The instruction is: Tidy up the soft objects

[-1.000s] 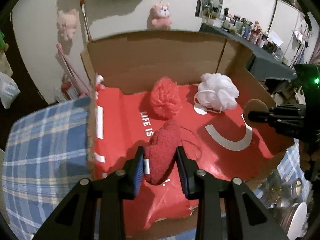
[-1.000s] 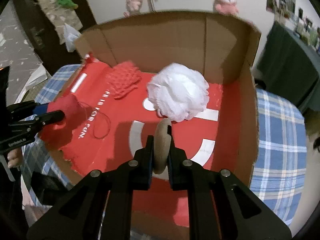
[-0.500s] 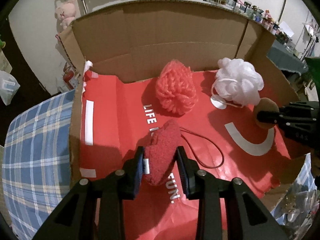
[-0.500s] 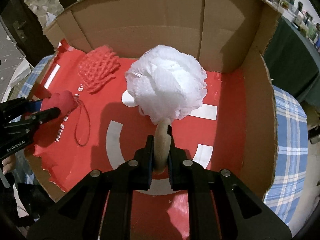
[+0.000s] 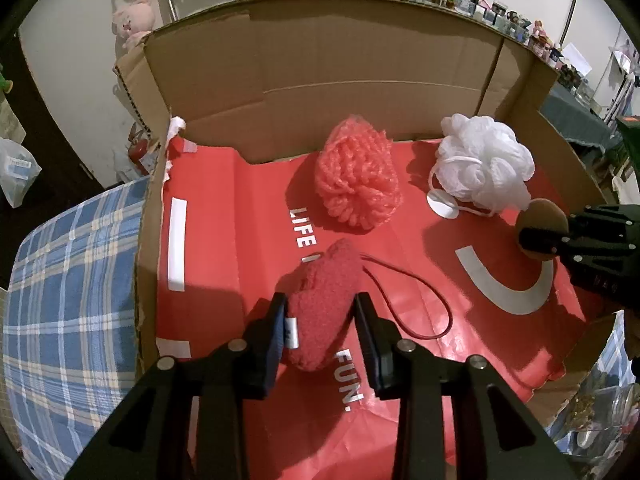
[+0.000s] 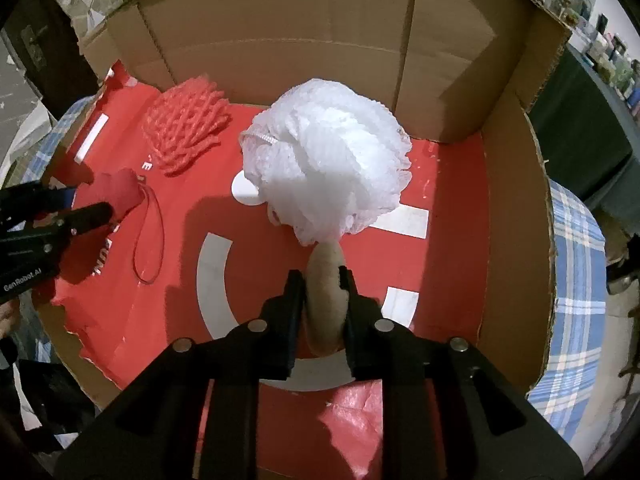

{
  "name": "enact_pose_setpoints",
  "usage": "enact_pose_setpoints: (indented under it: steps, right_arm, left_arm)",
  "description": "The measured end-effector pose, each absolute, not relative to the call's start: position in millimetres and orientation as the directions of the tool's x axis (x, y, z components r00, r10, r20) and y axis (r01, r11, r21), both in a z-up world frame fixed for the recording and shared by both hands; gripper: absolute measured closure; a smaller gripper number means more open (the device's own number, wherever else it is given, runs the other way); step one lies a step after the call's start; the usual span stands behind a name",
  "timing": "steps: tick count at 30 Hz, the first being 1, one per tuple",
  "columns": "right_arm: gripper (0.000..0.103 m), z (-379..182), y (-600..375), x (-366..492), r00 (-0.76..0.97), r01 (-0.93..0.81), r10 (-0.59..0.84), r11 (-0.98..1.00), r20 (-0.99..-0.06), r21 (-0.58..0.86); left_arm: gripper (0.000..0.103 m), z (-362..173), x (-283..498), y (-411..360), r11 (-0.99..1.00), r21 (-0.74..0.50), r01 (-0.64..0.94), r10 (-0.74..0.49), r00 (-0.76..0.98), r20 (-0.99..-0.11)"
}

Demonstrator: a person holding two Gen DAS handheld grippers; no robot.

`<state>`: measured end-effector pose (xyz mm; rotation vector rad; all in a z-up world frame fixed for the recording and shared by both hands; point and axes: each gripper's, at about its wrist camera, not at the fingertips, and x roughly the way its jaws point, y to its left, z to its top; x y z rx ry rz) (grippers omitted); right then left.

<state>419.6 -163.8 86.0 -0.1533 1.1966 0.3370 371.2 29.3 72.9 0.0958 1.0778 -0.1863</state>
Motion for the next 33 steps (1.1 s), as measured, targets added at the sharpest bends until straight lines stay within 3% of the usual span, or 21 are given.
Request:
enact_pose_setpoints:
  steps: [8,9,12,21,33]
  right_arm:
    - [0.085,88.0,-158.4,412.9,0.331,-0.346,0.163,0.937,-0.93,0.041]
    - [0.078,88.8,-158.1,413.7,0.331,-0.346,0.163,0.937,-0.929,0.041]
    - [0.029,91.6,-155.9,411.9,0.347,-0.351,0.164,0.936,-0.923,0.034]
    - [0.029,114.7,-147.6,402.3,0.396,-0.356,0.181,0.934,-0.9,0.03]
    - [0.028,168.9,-161.3,356.9,0.496,-0.356,0.231,0.933,-0.837,0.047]
  left_arm:
    - [0.058,71.2,369.5,29.1,0.981,-0.022,0.192,-0.11,0.462,-0.88]
    - [0.056,71.4,369.0,28.9,0.981,-0.023,0.193,-0.112,0.463,-0.879]
    - [0.052,73.4,366.0,27.2,0.979,-0.025,0.201,-0.119,0.47,-0.875]
    - [0.027,103.0,345.8,24.9,0.976,-0.039,0.214,-0.154,0.55,-0.821]
    - [0.012,159.2,288.1,29.3,0.978,-0.067,0.199,-0.188,0.687,-0.702]
